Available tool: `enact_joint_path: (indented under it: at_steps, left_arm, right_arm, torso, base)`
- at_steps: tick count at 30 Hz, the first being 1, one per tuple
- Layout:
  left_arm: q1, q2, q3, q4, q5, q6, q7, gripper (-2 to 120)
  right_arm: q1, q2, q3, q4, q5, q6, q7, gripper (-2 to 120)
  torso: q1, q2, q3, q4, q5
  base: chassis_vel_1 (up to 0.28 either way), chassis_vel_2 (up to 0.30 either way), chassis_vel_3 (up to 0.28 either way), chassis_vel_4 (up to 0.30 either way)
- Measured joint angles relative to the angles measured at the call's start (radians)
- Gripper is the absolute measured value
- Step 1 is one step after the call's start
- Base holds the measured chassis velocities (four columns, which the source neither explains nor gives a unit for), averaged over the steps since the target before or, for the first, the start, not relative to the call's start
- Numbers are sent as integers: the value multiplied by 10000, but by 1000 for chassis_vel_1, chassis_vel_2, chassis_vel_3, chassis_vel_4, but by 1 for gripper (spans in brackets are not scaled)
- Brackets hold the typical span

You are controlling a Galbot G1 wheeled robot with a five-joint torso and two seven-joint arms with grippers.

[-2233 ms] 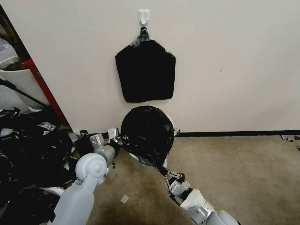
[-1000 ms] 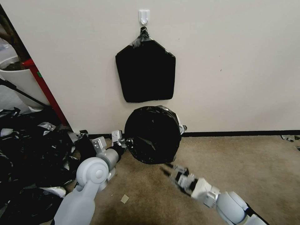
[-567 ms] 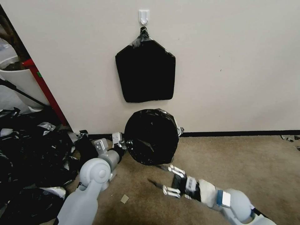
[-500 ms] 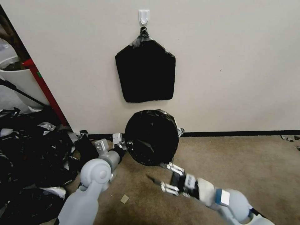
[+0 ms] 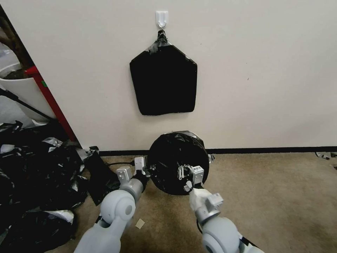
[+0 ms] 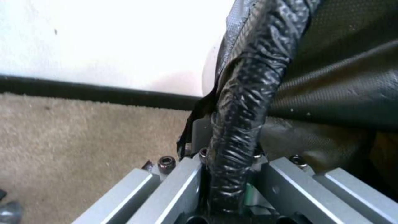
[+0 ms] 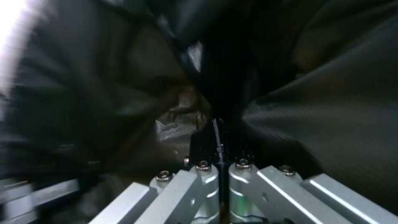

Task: Place a trash bag onto the trash bin.

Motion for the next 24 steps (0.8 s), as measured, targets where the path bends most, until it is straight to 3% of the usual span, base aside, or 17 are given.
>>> enact_joint_path:
  at_steps: [7,10,15,24]
  left_arm:
    - [600,-223,428,-183,1654,-875,-54,0]
    - [885,-395,702,-133,2453,-1307,-83,0]
    - [885,-535,920,94,3035,-1708,-85,0]
    - [698,-552,1013,167,3048,-1694,-85,0]
  right_arm:
    - [572,351,-133,-610,251,-801,981,0]
    - [968,366,-300,-867,452,-1702,1513,0]
    - [1377,212,-647,-970,1191,-2856,1955,0]
    - [1719,-10,-782,-1328,1438,-3295,2018,0]
  torso:
    - [0,0,0,0,-1]
    - [0,0,0,0,0]
    - [0,0,0,-1,0]
    - [0,0,0,-1,-1]
  base:
    - [0,0,0,0]
    - [0,0,0,0]
    - [0,0,0,0]
    - [0,0,0,0]
